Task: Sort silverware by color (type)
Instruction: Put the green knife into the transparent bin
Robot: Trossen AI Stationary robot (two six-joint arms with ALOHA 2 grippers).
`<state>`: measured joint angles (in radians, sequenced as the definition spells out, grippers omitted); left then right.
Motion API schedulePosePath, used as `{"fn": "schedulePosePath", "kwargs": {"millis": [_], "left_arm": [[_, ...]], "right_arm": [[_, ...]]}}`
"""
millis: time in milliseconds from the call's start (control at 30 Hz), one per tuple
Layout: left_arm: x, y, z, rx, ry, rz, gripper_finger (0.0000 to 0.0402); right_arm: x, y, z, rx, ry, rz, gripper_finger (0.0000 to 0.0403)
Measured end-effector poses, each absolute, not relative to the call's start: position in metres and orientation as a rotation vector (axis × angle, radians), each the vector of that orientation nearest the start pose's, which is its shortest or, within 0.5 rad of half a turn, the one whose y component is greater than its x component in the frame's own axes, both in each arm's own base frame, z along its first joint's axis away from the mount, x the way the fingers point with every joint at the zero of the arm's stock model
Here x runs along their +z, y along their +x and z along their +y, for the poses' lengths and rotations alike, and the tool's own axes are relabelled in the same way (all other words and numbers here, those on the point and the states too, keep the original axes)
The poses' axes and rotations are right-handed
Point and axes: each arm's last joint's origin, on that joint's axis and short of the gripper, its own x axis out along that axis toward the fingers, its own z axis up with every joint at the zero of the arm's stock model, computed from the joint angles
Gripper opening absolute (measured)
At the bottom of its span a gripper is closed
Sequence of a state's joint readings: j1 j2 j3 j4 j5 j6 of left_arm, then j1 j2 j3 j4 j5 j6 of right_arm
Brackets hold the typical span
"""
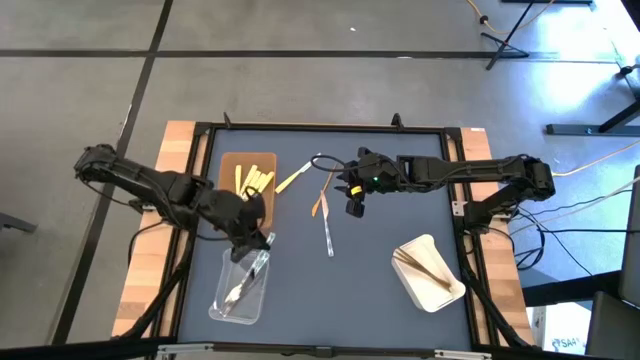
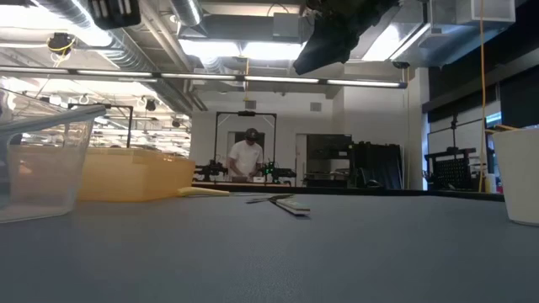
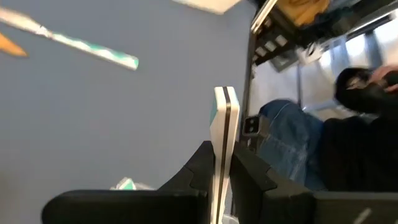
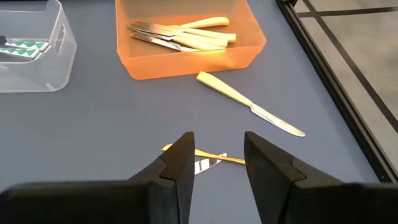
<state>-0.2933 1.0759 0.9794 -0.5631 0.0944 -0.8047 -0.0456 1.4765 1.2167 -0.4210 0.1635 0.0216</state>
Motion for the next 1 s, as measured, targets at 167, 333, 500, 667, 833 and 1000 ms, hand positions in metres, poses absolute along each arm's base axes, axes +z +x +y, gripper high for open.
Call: {"fn": "schedulePosePath", "kwargs": {"millis": [167, 333, 500, 667, 833, 1000], "left_arm": [[0.298, 0.213, -0.084, -0.069, -0.706, 0.842, 0.0030], [0.271, 0.216, -0.099, -0.028, -0.742, 0.971, 0.0030], [0.249, 0.218, -0.111, 0.004, -0.750, 1.072, 0.0030], [0.239, 0.221, -0.116, 0.018, -0.729, 1.103, 0.0030], [0.234, 0.225, -0.117, 0.051, -0.711, 1.098, 0.0030], [0.228, 0.227, -0.119, 0.075, -0.692, 1.109, 0.0030]], "right_arm": [[0.301, 0.322, -0.019, -0.208, -0.020, 0.679, 0.0127], [0.301, 0.322, -0.019, -0.208, -0.020, 0.679, 0.0127], [0.301, 0.322, -0.019, -0.208, -0.020, 0.679, 0.0127], [0.301, 0.322, -0.019, -0.208, -0.020, 0.679, 0.0127], [0.301, 0.322, -0.019, -0.208, -0.020, 0.679, 0.0127], [0.301, 0.322, -0.019, -0.208, -0.020, 0.679, 0.0127]]}}
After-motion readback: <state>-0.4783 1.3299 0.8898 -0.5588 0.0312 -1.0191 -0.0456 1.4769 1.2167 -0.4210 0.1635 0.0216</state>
